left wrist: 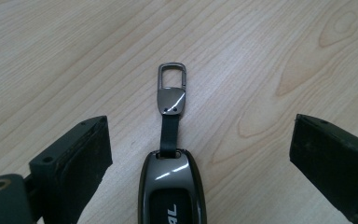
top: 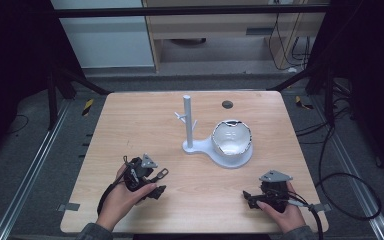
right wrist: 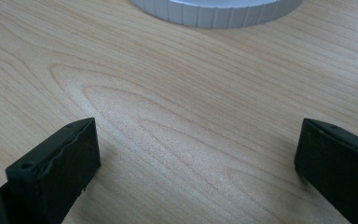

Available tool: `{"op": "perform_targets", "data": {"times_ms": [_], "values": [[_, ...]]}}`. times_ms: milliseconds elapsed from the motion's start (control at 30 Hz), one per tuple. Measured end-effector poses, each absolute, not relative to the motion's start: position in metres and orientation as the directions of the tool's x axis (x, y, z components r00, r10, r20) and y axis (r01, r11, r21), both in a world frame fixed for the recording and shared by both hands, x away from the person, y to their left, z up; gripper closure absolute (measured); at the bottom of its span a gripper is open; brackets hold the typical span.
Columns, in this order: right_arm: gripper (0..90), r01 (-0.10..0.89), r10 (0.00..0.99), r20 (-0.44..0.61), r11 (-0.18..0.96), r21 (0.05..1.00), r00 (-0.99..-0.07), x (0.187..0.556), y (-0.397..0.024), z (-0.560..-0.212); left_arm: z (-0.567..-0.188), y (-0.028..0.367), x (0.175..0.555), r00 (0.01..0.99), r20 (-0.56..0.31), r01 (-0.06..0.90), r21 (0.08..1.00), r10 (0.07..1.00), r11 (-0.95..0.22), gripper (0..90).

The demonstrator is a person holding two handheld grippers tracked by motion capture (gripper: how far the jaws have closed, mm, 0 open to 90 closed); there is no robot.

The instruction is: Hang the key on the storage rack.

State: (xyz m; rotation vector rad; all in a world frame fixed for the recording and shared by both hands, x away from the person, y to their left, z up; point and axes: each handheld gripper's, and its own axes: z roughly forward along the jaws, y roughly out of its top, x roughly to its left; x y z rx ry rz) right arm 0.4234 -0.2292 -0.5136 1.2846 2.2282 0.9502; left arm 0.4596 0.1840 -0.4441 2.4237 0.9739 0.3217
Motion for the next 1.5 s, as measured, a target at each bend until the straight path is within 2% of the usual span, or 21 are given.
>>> {"op": "perform_targets", "data": {"times_ms": [267, 367, 467, 533, 567, 733, 967, 1067, 1200, 1500], "values": [[0.4, 0.597, 0.867, -0.004, 0.347, 0.724, -0.499, 0.424, -0.229, -0.514, -0.424, 0.181, 0.474, 0.703, 0.02, 0.615, 0.485, 0.711, -0.622, 5.8], [0.4, 0.597, 0.867, -0.004, 0.347, 0.723, -0.499, 0.423, -0.229, -0.514, -0.422, 0.181, 0.483, 0.685, -0.011, 0.647, 0.469, 0.728, -0.601, 8.3], [0.4, 0.597, 0.867, -0.004, 0.347, 0.724, -0.499, 0.424, -0.229, -0.514, -0.423, 0.179, 0.495, 0.688, -0.001, 0.665, 0.399, 0.725, -0.631, 10.4], [0.4, 0.597, 0.867, -0.004, 0.347, 0.724, -0.499, 0.424, -0.229, -0.514, -0.424, 0.179, 0.497, 0.69, 0.0, 0.667, 0.389, 0.724, -0.636, 11.7], [0.4, 0.597, 0.867, -0.004, 0.347, 0.723, -0.499, 0.424, -0.229, -0.514, -0.425, 0.176, 0.501, 0.692, 0.005, 0.668, 0.373, 0.722, -0.644, 15.6], [0.4, 0.596, 0.867, -0.004, 0.347, 0.724, -0.499, 0.424, -0.229, -0.514, -0.428, 0.172, 0.51, 0.691, -0.008, 0.681, 0.341, 0.723, -0.648, 20.2], [0.4, 0.597, 0.867, -0.004, 0.347, 0.724, -0.498, 0.424, -0.229, -0.514, -0.443, 0.166, 0.514, 0.722, -0.002, 0.674, 0.232, 0.692, -0.702, 37.4], [0.4, 0.597, 0.867, -0.004, 0.347, 0.724, -0.499, 0.424, -0.229, -0.514, -0.447, 0.166, 0.515, 0.723, -0.013, 0.676, 0.217, 0.691, -0.704, 39.6], [0.4, 0.597, 0.867, -0.004, 0.346, 0.724, -0.499, 0.423, -0.229, -0.514, -0.453, 0.164, 0.518, 0.736, -0.027, 0.667, 0.198, 0.677, -0.718, 50.1], [0.4, 0.597, 0.867, -0.004, 0.347, 0.724, -0.499, 0.423, -0.229, -0.514, -0.456, 0.161, 0.519, 0.74, -0.034, 0.665, 0.182, 0.671, -0.724, 59.4]]}}
